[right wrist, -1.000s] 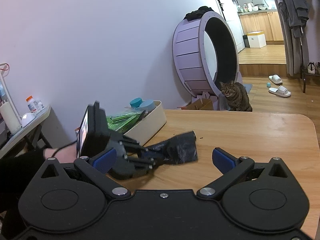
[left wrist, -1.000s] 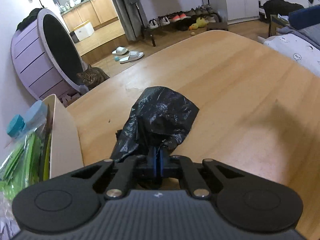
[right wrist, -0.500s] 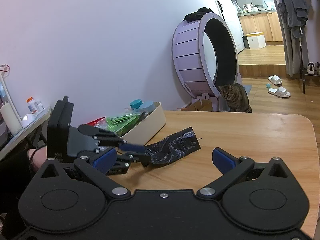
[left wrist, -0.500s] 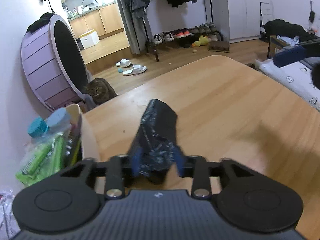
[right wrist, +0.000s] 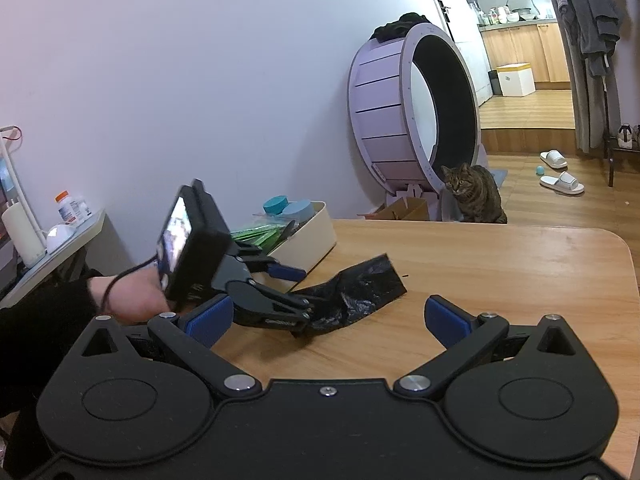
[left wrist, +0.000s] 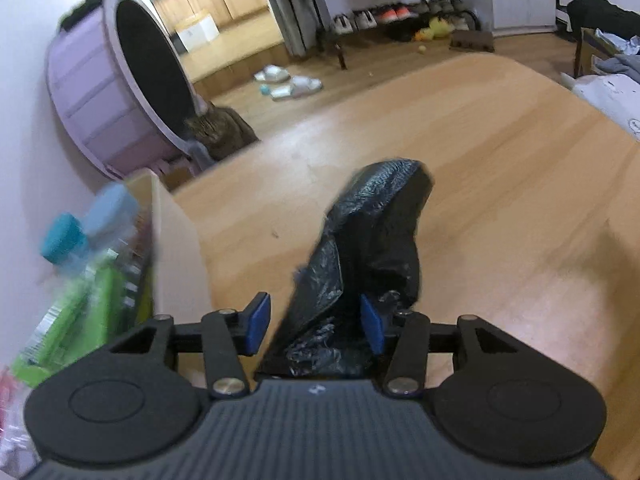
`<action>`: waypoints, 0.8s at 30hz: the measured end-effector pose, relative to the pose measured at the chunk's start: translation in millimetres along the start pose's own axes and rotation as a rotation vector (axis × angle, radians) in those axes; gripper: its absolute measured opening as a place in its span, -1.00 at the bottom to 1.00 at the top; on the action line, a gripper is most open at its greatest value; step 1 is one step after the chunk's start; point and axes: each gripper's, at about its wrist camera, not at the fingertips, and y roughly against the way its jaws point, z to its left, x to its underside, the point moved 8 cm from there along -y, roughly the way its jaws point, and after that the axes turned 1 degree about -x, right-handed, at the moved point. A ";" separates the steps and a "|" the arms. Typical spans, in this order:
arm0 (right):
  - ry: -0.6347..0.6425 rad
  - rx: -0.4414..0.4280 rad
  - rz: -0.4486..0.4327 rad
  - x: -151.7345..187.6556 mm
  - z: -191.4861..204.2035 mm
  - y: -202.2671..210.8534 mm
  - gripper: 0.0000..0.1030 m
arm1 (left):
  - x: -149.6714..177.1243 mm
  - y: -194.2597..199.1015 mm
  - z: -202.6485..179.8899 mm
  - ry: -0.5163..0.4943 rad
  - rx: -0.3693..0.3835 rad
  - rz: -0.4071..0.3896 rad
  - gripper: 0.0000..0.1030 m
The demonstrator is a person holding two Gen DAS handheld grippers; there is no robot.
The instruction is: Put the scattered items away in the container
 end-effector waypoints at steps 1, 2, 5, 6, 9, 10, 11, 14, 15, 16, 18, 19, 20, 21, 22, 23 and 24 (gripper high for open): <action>0.000 0.000 0.001 0.1 0.0 0.2 1.00 | 0.4 0.1 -0.7 0.011 0.016 -0.006 -0.09; 0.000 0.000 0.001 0.1 0.2 0.4 1.00 | 1.3 1.2 -0.9 0.021 0.029 -0.013 -0.11; 0.002 -0.005 0.004 0.5 1.4 0.8 1.00 | 5.0 5.6 -2.9 0.013 0.060 -0.031 -0.53; 0.003 -0.005 0.004 0.5 1.8 0.7 1.00 | 6.6 7.3 -3.4 0.017 0.067 -0.034 -0.56; 0.005 -0.009 0.004 0.5 3.0 0.8 1.00 | 11.0 12.2 -4.6 0.032 0.083 -0.047 -0.58; 0.005 -0.010 0.003 0.2 3.3 1.3 1.00 | 12.2 13.5 -4.9 0.038 0.086 -0.052 -0.58; 0.005 -0.012 0.003 -0.1 3.6 1.4 1.00 | 13.2 15.1 -4.6 0.046 0.087 -0.059 -0.58; 0.005 -0.011 0.000 -0.6 3.8 2.0 1.00 | 15.8 22.5 -4.4 0.072 0.089 -0.090 -0.59; 0.004 -0.011 0.000 -0.7 3.6 2.0 1.00 | 17.2 27.3 -4.1 0.081 0.091 -0.102 -0.59; 0.002 -0.012 0.000 -0.7 3.5 1.8 1.00 | 18.4 32.4 -3.7 0.090 0.094 -0.115 -0.59; 0.001 -0.013 0.000 -0.6 3.5 0.8 1.00 | 19.9 44.0 -0.8 0.107 0.100 -0.142 -0.59; 0.000 -0.013 0.000 -0.5 3.6 0.4 1.00 | 20.0 50.4 0.9 0.114 0.098 -0.155 -0.59; -0.002 -0.015 -0.001 -0.4 4.0 0.2 1.00 | 20.2 56.7 3.0 0.122 0.097 -0.168 -0.59; -0.003 -0.017 -0.001 -0.4 4.8 -0.1 1.00 | 20.1 64.6 6.1 0.132 0.097 -0.184 -0.59; -0.002 -0.018 -0.002 -0.4 6.0 -0.7 1.00 | 19.0 71.4 8.8 0.141 0.097 -0.199 -0.59; -0.001 -0.021 -0.003 -0.4 7.4 -1.6 1.00 | 17.1 77.6 11.8 0.152 0.095 -0.213 -0.59; 0.001 -0.024 -0.003 -0.3 9.0 -2.4 1.00 | 15.3 84.7 15.7 0.161 0.091 -0.229 -0.59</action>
